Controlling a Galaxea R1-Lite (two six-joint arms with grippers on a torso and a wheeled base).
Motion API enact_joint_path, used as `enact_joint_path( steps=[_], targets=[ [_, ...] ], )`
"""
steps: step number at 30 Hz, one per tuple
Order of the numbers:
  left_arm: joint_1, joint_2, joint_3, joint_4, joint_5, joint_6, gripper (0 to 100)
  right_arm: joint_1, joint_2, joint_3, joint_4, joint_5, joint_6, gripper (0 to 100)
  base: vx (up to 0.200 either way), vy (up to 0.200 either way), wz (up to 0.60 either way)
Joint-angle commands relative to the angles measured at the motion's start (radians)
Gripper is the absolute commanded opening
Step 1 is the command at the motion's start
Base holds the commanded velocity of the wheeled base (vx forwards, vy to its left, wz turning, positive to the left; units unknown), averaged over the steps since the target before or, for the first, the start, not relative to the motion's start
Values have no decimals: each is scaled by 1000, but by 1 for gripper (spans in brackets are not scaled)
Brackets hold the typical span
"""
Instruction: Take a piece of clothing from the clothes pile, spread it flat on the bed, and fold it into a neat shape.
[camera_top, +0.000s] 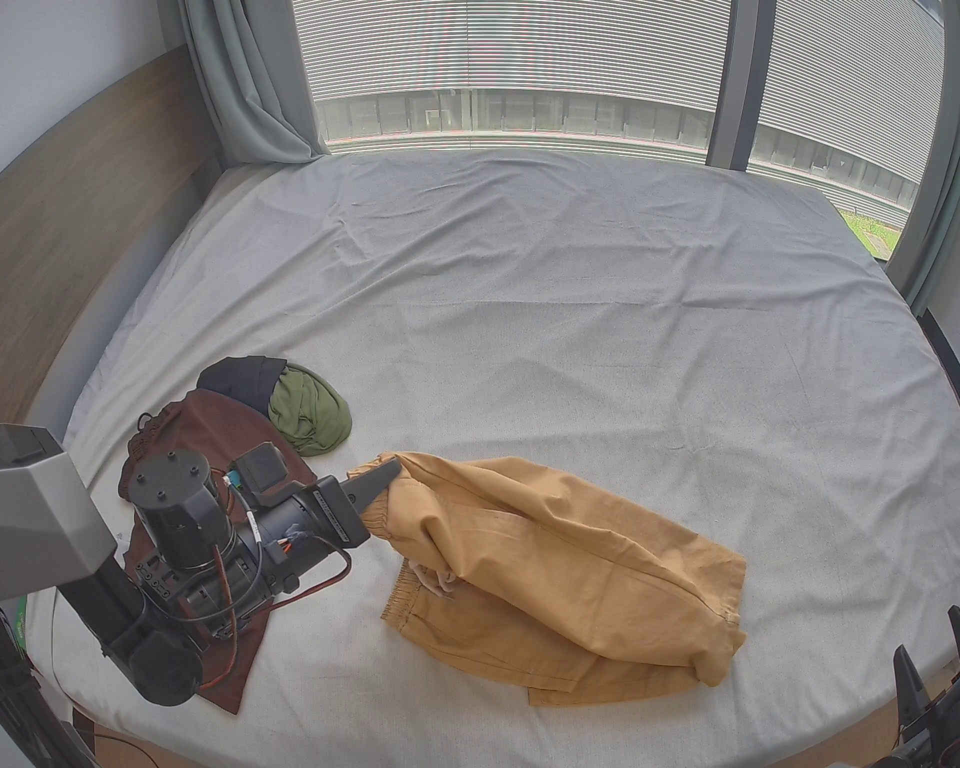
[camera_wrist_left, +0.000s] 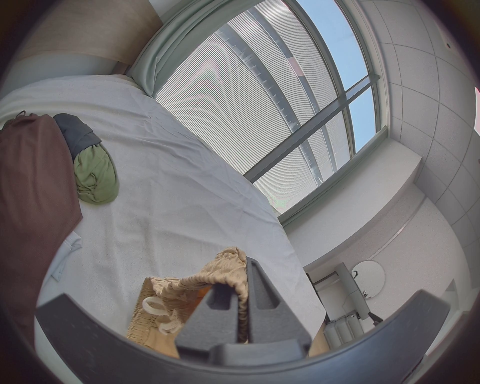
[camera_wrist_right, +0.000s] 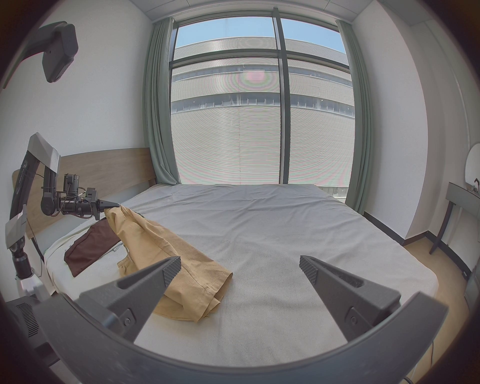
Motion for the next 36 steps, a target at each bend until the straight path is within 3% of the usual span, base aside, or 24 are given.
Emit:
enact_joint_path(
  steps=[1,18,36],
  targets=[
    [24,35,-1,-1,0,18,0,0,-16,16,1,0,0,100,0,0,0],
    [96,122,-64,-1,0,43,0,3,-16,16,0,0,0,100,0,0,0],
    [117,167,-65,-1,3,73,0,1,-16,16,0,0,-2,100,0,0,0]
  ],
)
